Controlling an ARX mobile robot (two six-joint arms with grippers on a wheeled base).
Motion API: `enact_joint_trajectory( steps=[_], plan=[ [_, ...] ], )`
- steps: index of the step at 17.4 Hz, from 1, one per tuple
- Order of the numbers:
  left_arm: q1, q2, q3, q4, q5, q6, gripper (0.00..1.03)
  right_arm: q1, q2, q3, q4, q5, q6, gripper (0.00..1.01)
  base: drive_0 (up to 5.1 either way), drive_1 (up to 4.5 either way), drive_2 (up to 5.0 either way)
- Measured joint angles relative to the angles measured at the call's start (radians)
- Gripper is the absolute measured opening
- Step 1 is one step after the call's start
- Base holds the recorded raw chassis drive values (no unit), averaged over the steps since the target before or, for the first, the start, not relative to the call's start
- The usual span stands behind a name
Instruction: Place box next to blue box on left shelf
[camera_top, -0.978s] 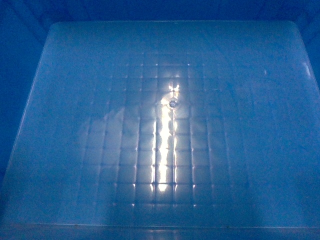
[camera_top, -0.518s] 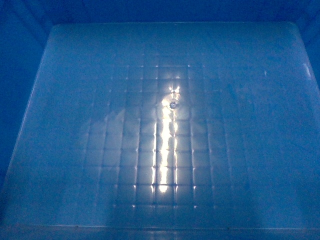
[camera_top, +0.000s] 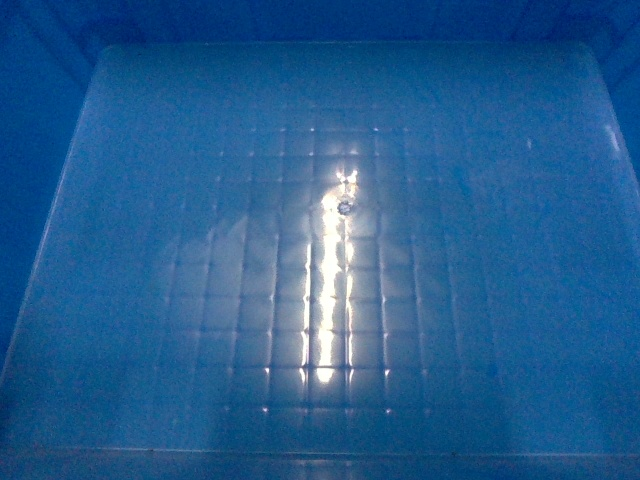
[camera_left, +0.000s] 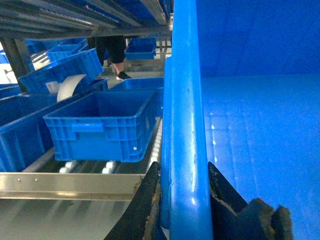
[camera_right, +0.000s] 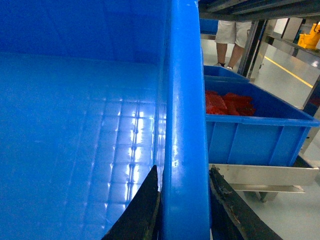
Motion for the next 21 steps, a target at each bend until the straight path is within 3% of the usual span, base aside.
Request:
enact_joint_trajectory(
  steps=[21],
  plan=[
    [0.0, -0.004, 0.0, 0.002, 0.0, 0.0, 0.18, 0.0, -0.002, -0.001, 0.003, 0.0, -0.001, 0.21, 0.0, 0.0, 0.0]
  ],
)
